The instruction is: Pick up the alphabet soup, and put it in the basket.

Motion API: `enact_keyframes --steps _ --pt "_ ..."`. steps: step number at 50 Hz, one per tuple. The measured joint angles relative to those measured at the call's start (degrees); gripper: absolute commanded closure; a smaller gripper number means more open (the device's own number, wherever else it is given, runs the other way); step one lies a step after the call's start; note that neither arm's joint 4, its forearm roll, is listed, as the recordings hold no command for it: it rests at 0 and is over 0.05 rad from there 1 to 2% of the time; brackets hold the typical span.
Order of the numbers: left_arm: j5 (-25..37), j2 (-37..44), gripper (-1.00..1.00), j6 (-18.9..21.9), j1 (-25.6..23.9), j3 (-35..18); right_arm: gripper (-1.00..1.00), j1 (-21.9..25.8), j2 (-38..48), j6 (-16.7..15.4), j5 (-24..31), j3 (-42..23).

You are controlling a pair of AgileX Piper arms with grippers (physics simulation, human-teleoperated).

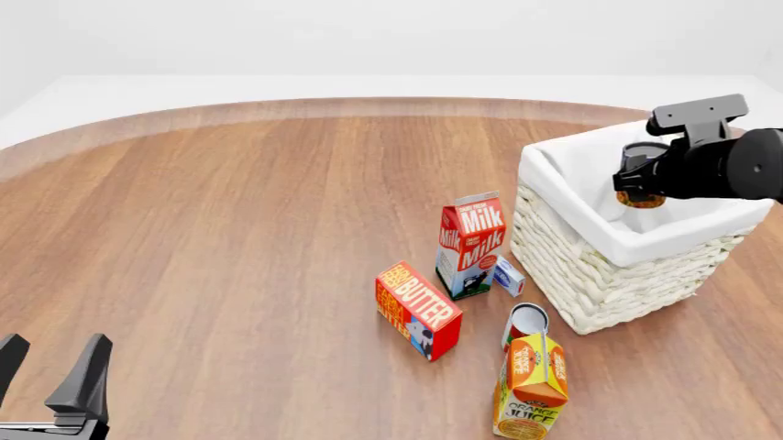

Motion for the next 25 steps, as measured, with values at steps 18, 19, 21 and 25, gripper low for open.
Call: enact_keyframes --steps 18,19,21,25 --pt "0.00 0.00 -1.00 0.00 0.00 0.00 1.00 -0.10 0.95 0.11 0.97 -0.52" --pt "0.00 0.00 -1.00 0.00 0.00 0.00 1.00 -0.10 1.02 0.11 1.04 -0.55" --pt "0.00 0.00 -1.00 0.00 0.00 0.00 1.00 -0.12 1.15 0.12 1.17 -0.63" --pt "0.00 0.00 -1.00 0.00 0.00 0.00 1.00 -0.14 1.42 0.14 1.45 -0.77"
